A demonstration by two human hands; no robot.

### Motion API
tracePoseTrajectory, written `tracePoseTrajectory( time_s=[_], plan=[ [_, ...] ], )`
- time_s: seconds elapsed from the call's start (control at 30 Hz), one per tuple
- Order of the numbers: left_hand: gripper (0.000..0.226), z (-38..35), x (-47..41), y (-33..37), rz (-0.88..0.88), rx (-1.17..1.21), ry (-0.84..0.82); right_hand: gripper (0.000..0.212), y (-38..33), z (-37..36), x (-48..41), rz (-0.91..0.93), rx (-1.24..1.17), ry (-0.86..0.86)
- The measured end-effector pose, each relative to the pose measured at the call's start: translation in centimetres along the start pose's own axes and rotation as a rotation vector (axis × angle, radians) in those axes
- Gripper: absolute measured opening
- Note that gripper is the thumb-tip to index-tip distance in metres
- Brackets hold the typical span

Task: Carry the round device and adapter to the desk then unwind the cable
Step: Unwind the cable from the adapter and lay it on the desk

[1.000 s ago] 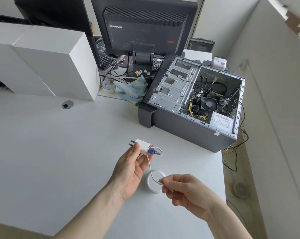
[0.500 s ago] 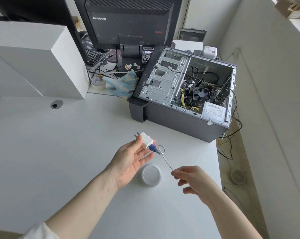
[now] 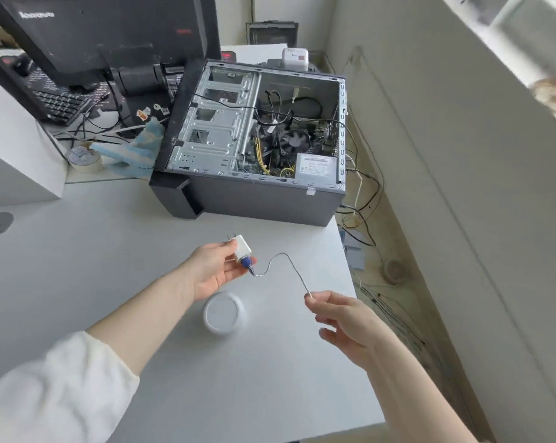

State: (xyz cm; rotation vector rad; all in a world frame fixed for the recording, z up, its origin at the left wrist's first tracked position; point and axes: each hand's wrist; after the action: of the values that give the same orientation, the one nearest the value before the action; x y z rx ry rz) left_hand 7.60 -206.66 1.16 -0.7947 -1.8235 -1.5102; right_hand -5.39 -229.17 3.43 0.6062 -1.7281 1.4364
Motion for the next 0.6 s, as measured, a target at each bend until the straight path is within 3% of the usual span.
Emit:
tracePoseTrajectory(
  time_s=[0.27,0.43,0.6],
  plan=[
    [0.016,-3.9,-6.2,-2.1,0.033,-0.245,0.070,0.018,5.9,0.1,-0.3,0.069,0.210,0.102],
    [0.014,-5.2,-9.2,-3.8,-0.053,-0.526,0.190,0.013,10.1,-0.8,-1.7,0.090,0.456,0.227],
    [0.016,-6.8,-10.1,-4.2,-0.165,-0.561,0.279,0.010,12.3,-1.5,-2.6,0.096,0.619,0.313]
  ],
)
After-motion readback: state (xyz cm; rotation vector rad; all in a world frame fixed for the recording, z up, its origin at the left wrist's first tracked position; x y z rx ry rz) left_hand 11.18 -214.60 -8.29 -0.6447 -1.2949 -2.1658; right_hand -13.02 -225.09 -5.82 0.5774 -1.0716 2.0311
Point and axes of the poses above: each hand's wrist, its own x-axis away from the middle knuckle, its own z-axis out of the back of the hand, y = z × x, and after that the axes turned 8 degrees about y, right-handed
